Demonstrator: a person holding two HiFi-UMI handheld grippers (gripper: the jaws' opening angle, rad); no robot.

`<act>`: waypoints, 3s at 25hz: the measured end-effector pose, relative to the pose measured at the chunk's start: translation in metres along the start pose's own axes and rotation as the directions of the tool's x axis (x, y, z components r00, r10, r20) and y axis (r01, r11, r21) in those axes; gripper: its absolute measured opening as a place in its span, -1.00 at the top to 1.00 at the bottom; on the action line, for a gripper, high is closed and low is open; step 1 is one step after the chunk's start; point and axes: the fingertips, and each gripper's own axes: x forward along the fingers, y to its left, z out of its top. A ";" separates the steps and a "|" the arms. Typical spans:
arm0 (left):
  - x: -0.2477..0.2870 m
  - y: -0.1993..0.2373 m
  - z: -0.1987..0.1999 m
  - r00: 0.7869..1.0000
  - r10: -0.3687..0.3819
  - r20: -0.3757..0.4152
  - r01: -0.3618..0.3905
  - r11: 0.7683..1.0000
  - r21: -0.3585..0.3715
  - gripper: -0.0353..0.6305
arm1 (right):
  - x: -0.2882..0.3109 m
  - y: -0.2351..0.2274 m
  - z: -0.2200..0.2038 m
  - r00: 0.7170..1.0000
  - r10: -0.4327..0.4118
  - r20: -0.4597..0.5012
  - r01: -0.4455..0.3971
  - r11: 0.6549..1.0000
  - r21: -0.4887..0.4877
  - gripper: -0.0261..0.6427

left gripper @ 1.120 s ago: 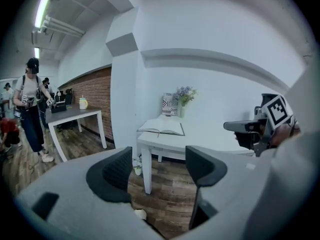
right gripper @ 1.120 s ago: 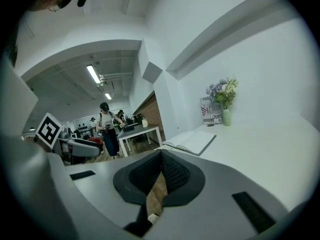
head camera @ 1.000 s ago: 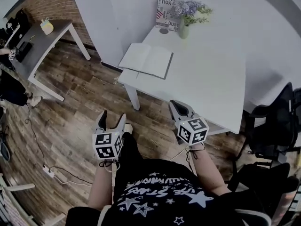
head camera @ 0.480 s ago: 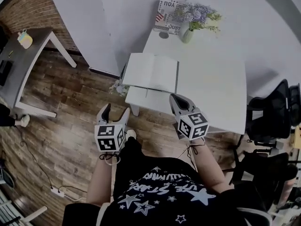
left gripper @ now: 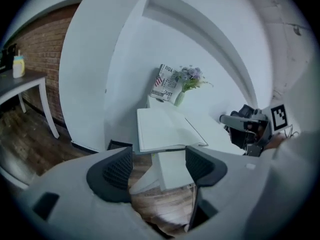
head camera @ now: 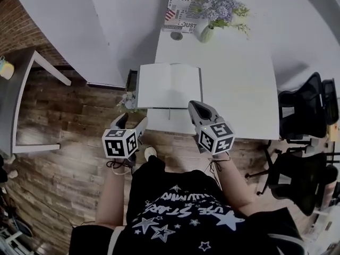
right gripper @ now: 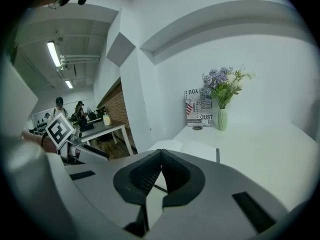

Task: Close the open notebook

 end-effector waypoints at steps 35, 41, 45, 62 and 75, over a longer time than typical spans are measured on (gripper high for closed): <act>0.074 0.035 0.025 0.949 -0.284 -0.136 0.241 0.932 -0.270 0.67 | 0.061 -0.025 -0.006 0.990 -0.122 -0.066 0.127 0.988 0.083 0.91; 0.059 0.014 0.053 0.969 -0.220 -0.109 0.206 0.970 -0.127 0.68 | 0.054 -0.035 0.008 0.995 -0.096 -0.017 0.097 0.993 0.073 0.91; 0.055 -0.002 0.062 0.982 -0.168 -0.086 0.162 0.984 -0.074 0.68 | 0.047 -0.045 0.010 0.998 -0.067 -0.003 0.067 0.996 0.061 0.91; 0.067 -0.120 0.088 1.000 -0.005 -0.023 0.010 0.973 0.231 0.72 | -0.007 -0.116 0.019 0.998 -0.011 0.059 0.007 0.998 0.067 0.91; 0.133 -0.203 0.045 0.992 0.059 -0.111 -0.013 0.928 0.373 0.72 | -0.057 -0.180 0.012 0.998 -0.018 0.061 0.013 0.997 0.077 0.91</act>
